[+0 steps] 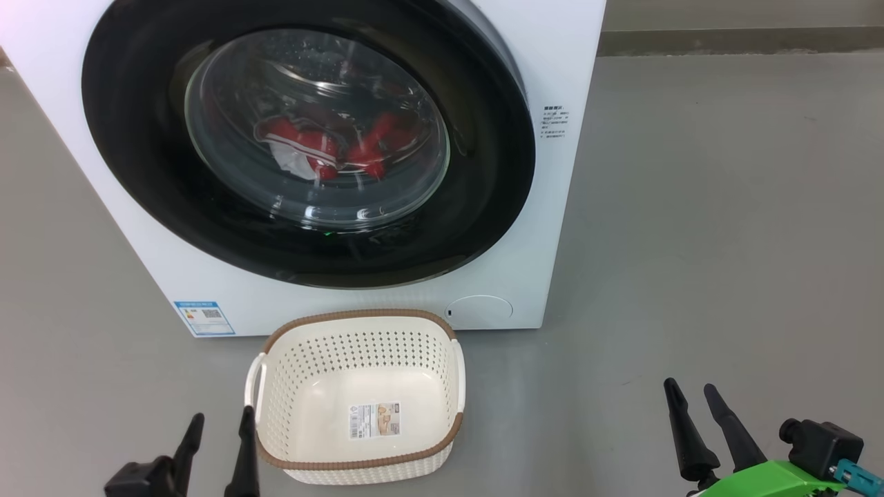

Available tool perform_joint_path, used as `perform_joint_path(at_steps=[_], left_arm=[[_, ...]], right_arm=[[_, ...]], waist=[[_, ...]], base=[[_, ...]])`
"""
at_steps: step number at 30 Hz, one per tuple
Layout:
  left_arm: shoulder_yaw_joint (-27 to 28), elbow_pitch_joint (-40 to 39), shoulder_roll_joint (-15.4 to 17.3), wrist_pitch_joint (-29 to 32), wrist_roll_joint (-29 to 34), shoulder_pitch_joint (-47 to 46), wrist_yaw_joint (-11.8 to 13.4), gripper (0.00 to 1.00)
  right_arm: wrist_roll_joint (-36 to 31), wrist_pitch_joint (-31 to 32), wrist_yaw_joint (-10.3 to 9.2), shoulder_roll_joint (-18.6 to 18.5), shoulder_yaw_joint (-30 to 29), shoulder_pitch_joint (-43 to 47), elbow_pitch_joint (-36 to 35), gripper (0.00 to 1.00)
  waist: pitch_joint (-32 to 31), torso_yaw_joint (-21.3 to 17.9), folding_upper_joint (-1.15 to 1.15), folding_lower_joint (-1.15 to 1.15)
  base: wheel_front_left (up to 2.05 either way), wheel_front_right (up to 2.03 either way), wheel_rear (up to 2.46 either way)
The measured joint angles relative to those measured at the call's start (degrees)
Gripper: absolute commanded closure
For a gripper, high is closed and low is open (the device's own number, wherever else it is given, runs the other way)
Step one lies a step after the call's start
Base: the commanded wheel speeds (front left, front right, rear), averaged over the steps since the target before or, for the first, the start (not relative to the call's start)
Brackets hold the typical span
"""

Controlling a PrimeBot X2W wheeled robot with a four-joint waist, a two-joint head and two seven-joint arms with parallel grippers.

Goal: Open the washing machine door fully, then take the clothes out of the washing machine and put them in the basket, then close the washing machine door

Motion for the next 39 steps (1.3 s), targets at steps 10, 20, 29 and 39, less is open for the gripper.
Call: perform_joint_path(at_steps=[10, 20, 29, 39], left_arm=[[-1.87, -0.52, 1.11, -1.83, 6.90, 0.39, 1.25, 0.00], [-2.97, -0.92, 1.47, -3.45, 12.04, 1.22, 2.45, 0.00], [-3.49, -1.53, 1.77, -5.03, 16.08, 1.36, 3.21, 0.00], [-4.54, -2.38, 2.07, -6.04, 20.15, 2.30, 3.74, 0.00]], right_arm=[[-6.93, -0.66, 0.00, -0.02, 0.29, 0.19, -1.46, 0.00], [-13.85, -1.22, 0.00, -0.03, 0.43, 1.30, -2.45, 0.00], [-19.54, -2.04, 0.00, -0.05, 0.63, 1.38, -3.31, 0.00], [-24.44, -3.04, 0.00, -0.09, 1.45, 2.29, -3.89, 0.00]], waist=[[0.09, 0.04, 0.00, 0.00], [0.08, 0.14, 0.00, 0.00], [0.11, 0.19, 0.00, 0.00], [0.40, 0.16, 0.00, 0.00]], base=[[0.00, 0.00, 0.00], [0.00, 0.00, 0.00], [0.00, 0.00, 0.00], [0.00, 0.00, 0.00]])
